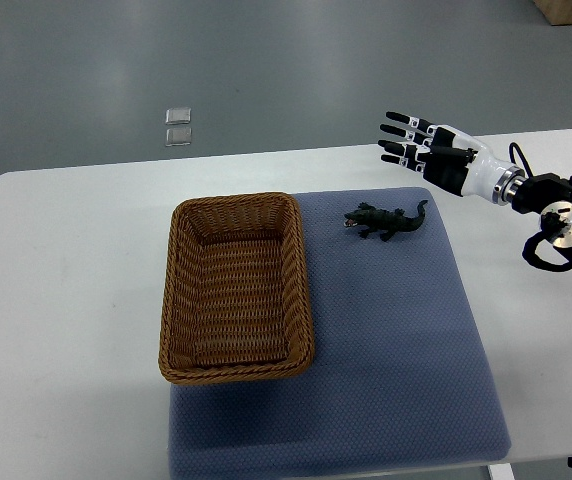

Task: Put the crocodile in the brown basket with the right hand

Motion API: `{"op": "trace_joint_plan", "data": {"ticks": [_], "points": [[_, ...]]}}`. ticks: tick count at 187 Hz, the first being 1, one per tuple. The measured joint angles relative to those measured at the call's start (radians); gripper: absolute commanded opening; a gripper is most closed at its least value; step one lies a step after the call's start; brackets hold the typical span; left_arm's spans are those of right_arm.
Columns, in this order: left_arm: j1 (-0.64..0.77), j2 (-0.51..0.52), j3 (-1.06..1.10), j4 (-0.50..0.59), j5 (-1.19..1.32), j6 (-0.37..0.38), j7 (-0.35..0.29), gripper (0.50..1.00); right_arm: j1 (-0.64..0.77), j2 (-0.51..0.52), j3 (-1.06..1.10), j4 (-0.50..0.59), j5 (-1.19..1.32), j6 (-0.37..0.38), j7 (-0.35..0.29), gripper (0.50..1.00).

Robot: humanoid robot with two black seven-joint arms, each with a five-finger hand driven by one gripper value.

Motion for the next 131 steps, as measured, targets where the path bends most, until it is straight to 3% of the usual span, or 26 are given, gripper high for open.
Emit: {"op": "trace_joint_plan", "data": {"ticks": [85, 131], "points": [[0.002, 0.000, 0.002, 0.000, 0.000, -0.002, 0.000, 1.000, 0.010, -0.011, -0.006, -0.022, -0.062, 0.019, 0.016, 0.930], [-0.006, 0.000, 0.002, 0.000, 0.000, -0.002, 0.000, 1.000, 0.026, -0.013, -0.003, -0.021, -0.293, 0.011, 0.124, 0.930]]}}
